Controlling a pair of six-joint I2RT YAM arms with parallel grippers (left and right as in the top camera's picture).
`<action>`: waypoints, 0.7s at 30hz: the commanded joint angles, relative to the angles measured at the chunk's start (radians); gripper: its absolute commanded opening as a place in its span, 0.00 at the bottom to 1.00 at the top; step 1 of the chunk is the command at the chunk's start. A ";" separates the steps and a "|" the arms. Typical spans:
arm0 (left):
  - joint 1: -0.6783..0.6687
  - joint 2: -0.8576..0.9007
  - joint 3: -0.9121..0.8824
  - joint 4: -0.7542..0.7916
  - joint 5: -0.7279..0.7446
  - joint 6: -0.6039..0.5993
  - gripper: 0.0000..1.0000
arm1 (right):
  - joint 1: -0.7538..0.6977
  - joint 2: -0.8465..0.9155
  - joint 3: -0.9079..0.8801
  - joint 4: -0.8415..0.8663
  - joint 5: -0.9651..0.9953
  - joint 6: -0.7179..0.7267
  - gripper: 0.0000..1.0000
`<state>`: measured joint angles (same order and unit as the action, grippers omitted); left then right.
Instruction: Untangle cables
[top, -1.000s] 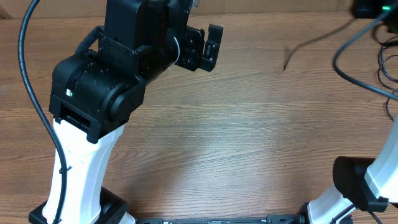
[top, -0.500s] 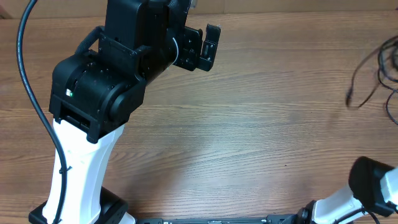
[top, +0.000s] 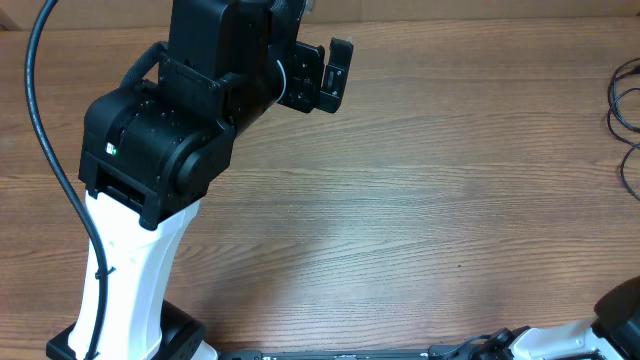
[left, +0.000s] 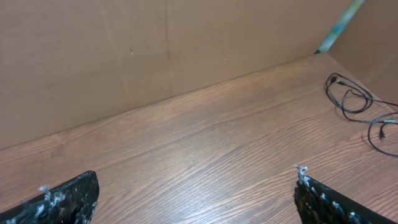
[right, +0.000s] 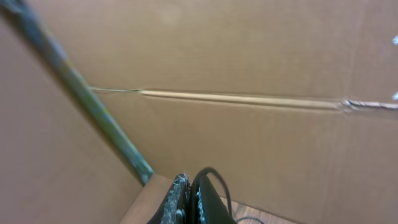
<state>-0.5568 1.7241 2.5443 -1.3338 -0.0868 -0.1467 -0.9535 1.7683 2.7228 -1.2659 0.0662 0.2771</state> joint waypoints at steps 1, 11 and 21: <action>0.001 0.003 -0.002 -0.011 -0.021 0.021 1.00 | -0.056 -0.003 -0.074 0.043 -0.114 0.034 0.04; 0.001 0.003 -0.002 -0.085 -0.021 0.019 1.00 | -0.094 0.085 -0.203 0.262 -0.318 0.029 0.04; 0.001 0.003 -0.002 -0.111 -0.021 0.019 1.00 | -0.091 0.162 -0.266 0.242 -0.349 0.030 0.04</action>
<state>-0.5564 1.7241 2.5443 -1.4445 -0.0948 -0.1463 -1.0466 1.9156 2.4855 -1.0401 -0.2588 0.3035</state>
